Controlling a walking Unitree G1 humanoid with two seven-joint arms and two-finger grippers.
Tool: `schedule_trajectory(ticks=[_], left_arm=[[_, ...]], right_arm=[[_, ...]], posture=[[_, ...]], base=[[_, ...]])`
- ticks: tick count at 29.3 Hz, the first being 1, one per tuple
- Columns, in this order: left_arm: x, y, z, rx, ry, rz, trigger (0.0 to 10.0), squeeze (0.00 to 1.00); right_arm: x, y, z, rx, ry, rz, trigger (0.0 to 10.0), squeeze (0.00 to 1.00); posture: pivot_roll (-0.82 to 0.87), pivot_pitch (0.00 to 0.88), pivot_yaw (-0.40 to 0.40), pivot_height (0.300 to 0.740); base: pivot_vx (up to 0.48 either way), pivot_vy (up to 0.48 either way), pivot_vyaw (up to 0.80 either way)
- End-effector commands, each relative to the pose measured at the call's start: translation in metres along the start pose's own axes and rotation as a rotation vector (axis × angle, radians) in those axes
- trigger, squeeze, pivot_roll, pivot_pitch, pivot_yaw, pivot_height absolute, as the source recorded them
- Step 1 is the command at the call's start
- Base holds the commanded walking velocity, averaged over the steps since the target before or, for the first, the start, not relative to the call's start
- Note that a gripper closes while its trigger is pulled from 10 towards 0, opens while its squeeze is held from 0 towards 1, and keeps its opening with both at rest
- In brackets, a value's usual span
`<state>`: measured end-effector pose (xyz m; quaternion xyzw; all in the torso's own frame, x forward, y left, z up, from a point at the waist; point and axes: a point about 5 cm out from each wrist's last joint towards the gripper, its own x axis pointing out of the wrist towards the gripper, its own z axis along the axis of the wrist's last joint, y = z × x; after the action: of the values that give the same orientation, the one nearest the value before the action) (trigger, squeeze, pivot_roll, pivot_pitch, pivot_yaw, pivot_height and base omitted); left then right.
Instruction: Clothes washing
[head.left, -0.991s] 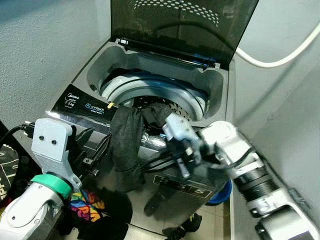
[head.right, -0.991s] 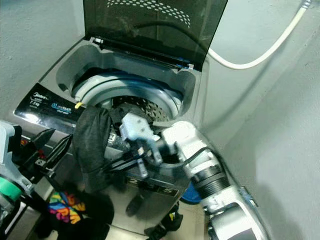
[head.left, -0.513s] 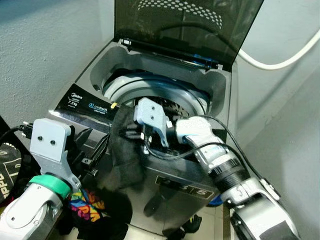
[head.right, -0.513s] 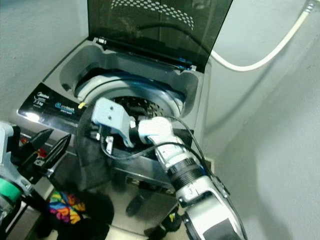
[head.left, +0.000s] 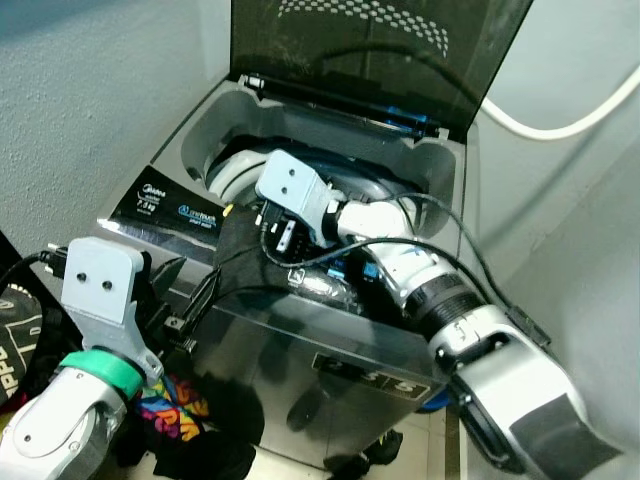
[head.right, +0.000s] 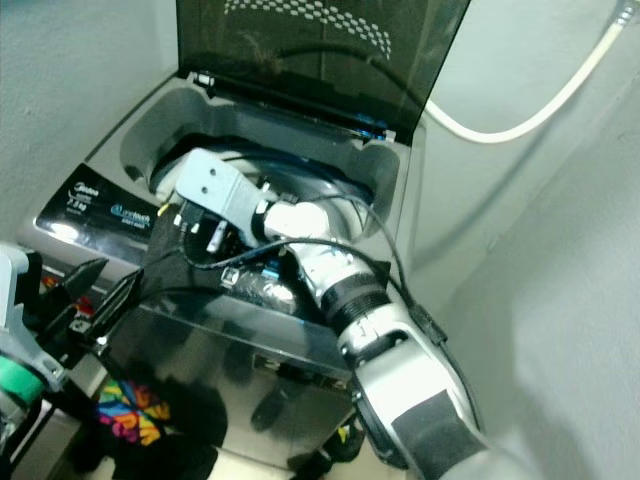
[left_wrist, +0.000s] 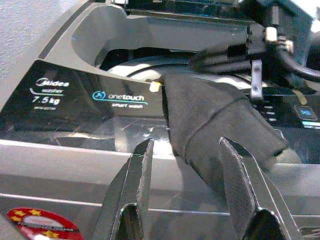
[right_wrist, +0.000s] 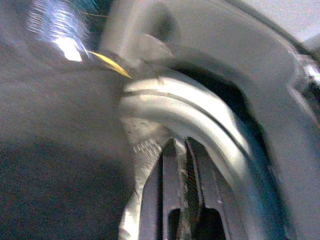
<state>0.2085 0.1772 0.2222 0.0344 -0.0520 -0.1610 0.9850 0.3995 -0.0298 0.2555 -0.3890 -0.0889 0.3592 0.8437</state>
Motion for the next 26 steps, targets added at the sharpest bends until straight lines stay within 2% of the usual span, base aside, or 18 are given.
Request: schedule_trajectory(ticks=[1,2,5,7,8,9,10,11,12,14,15,16,17,18,19,20,23,26], left_arm=[[0.001,-0.002,-0.003,-0.003,0.020,-0.015,10.0,0.00],[0.002,-0.002,-0.003,0.000,0.021,-0.018,10.0,0.00],[0.002,-0.002,-0.003,0.000,0.021,-0.018,10.0,0.00],[0.003,-0.002,-0.002,0.006,0.020,-0.021,10.0,0.00],[0.003,-0.001,-0.001,0.008,0.019,-0.022,10.0,0.00],[0.003,-0.001,-0.001,0.008,0.019,-0.022,10.0,0.00],[0.003,-0.001,-0.001,0.009,0.018,-0.024,10.0,0.00],[0.003,-0.001,-0.001,0.009,0.018,-0.024,10.0,0.00],[0.003,-0.001,0.000,0.009,0.017,-0.027,10.0,0.00],[0.004,0.000,0.000,0.009,0.017,-0.029,10.0,0.00],[0.004,0.000,0.000,0.009,0.017,-0.029,10.0,0.00],[0.004,0.000,0.000,0.009,0.017,-0.032,10.0,0.00],[0.005,0.001,0.000,0.007,0.016,-0.037,10.0,0.00],[0.005,0.001,0.000,0.007,0.016,-0.037,10.0,0.00],[0.005,0.001,0.000,0.008,0.018,-0.043,10.0,0.00],[0.005,0.001,0.000,0.008,0.018,-0.043,10.0,0.00],[0.006,0.001,0.000,0.009,0.019,-0.053,10.0,0.00],[0.006,0.001,0.000,0.008,0.018,-0.055,10.0,0.00]], right_arm=[[-0.010,-0.028,-0.012,-0.015,0.084,-0.152,0.0,0.00],[-0.014,-0.040,-0.013,-0.011,0.096,-0.213,0.0,0.00],[-0.014,-0.040,-0.013,-0.011,0.096,-0.213,0.0,0.00],[-0.035,-0.087,0.002,0.019,0.007,-0.452,0.0,0.00],[-0.047,-0.109,0.011,0.050,-0.063,-0.546,1.3,0.00],[-0.047,-0.109,0.011,0.050,-0.063,-0.546,1.3,0.00],[-0.057,-0.123,0.018,0.126,-0.141,-0.581,1.1,0.00],[-0.057,-0.123,0.018,0.126,-0.141,-0.581,1.1,0.00],[-0.058,-0.123,0.023,0.302,-0.250,-0.458,0.4,0.00],[-0.057,-0.120,0.027,0.415,-0.339,-0.352,0.0,0.00],[-0.057,-0.120,0.027,0.415,-0.339,-0.352,0.0,0.00],[-0.055,-0.112,0.030,0.477,-0.422,-0.215,0.0,0.00],[-0.051,-0.098,0.031,0.461,-0.469,-0.081,0.0,0.00],[-0.051,-0.098,0.031,0.461,-0.469,-0.081,0.0,0.00],[-0.047,-0.075,0.028,0.417,-0.488,0.080,0.0,0.00],[-0.047,-0.075,0.028,0.417,-0.488,0.080,0.0,0.00],[-0.048,0.005,0.017,0.376,-0.511,0.554,0.0,0.00],[-0.052,0.023,0.016,0.377,-0.509,0.651,0.0,0.00]], posture=[[0.10,0.078,-0.083,0.740],[0.10,0.078,-0.083,0.740],[0.10,0.078,-0.083,0.740],[0.11,0.080,-0.077,0.740],[0.11,0.080,-0.077,0.740],[0.11,0.080,-0.077,0.740],[0.11,0.080,-0.071,0.740],[0.11,0.080,-0.071,0.740],[0.11,0.078,-0.063,0.740],[0.11,0.078,-0.063,0.740],[0.11,0.078,-0.063,0.740],[0.10,0.076,-0.056,0.740],[0.10,0.072,-0.052,0.740],[0.10,0.072,-0.052,0.740],[0.10,0.069,-0.046,0.740],[0.10,0.069,-0.046,0.740],[0.10,0.059,-0.042,0.740],[0.10,0.059,-0.042,0.740]], base=[[0.000,0.000,0.00],[0.000,0.000,0.00],[0.000,0.000,0.00],[0.000,0.000,0.00],[0.000,0.000,0.00],[0.000,0.000,0.00],[0.000,0.000,0.00],[0.000,0.000,0.00],[0.000,0.000,0.00],[0.000,0.000,0.00],[0.000,0.000,0.00],[0.000,0.000,0.00],[0.000,0.000,0.00],[0.000,0.000,0.00],[0.000,0.000,0.00],[0.000,0.000,0.00],[0.000,0.000,0.00],[0.000,0.000,0.00]])
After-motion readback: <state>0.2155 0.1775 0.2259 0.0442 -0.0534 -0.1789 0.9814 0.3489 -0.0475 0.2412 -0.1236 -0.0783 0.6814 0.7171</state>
